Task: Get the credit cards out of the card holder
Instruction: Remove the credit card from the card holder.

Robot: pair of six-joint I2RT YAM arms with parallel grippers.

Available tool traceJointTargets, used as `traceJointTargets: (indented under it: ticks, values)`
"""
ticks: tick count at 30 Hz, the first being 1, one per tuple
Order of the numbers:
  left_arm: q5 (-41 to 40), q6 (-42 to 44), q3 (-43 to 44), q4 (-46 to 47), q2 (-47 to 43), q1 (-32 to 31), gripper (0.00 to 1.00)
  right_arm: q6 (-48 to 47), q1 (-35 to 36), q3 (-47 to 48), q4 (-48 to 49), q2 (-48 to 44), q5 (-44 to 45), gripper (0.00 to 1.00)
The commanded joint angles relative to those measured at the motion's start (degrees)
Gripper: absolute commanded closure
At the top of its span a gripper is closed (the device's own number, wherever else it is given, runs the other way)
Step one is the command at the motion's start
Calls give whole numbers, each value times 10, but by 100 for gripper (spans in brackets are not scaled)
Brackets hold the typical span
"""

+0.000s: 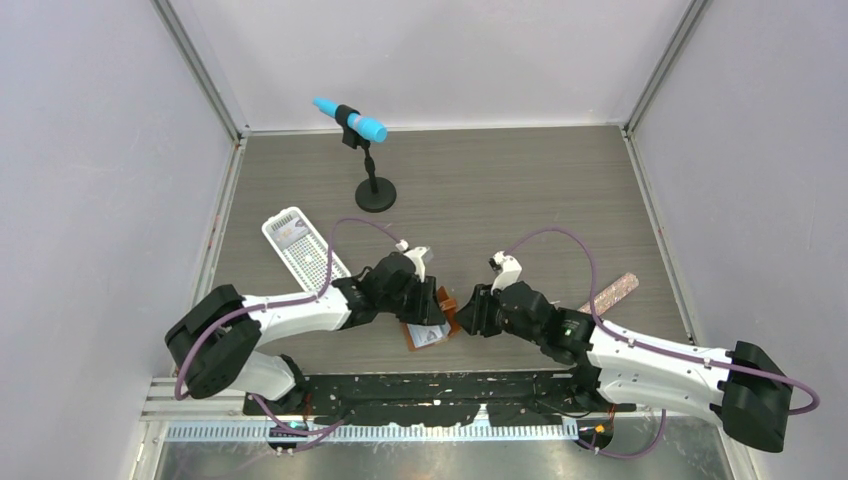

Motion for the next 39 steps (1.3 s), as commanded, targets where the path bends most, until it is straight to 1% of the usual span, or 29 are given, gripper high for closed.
traceJointTargets:
  ticks: [1,4,13,17,20,22,24,27,29,30,31,32,34,36,39]
  values:
    - [-4,8,36,21,7,1,62,-13,0,34,2,-12,-18,62]
    - [-10,18,54,4,18,1,62,-18,0,35,15,-12,-31,66]
    - [-39,50,103,-30,60,2,62,-32,2,40,54,20,-54,67]
    - [-38,53,125,-38,89,1,62,-55,2,41,66,36,-37,67]
    - [-41,54,134,-44,94,2,62,-76,1,50,54,53,-4,67]
    - [-42,53,134,-46,93,2,62,-95,1,61,34,57,19,64]
    - [-41,52,131,-47,91,2,62,-110,0,67,10,48,39,57]
    - [-41,50,126,-48,91,2,61,-132,-4,74,-26,20,69,51]
    - [-44,47,123,-49,93,2,61,-143,-14,77,-46,8,80,45]
    - [-43,46,122,-49,93,2,62,-148,-18,77,-52,3,80,39]
    - [-41,45,120,-48,92,2,61,-158,-28,77,-61,1,78,36]
    - [-40,44,118,-47,91,2,61,-164,-40,77,-65,1,75,32]
    - [-40,43,112,-45,87,2,62,-183,-58,78,-66,3,50,27]
    - [-42,43,109,-45,85,2,61,-203,-75,81,-59,16,10,25]
    - [-44,42,110,-46,87,2,62,-230,-90,83,-39,42,-50,25]
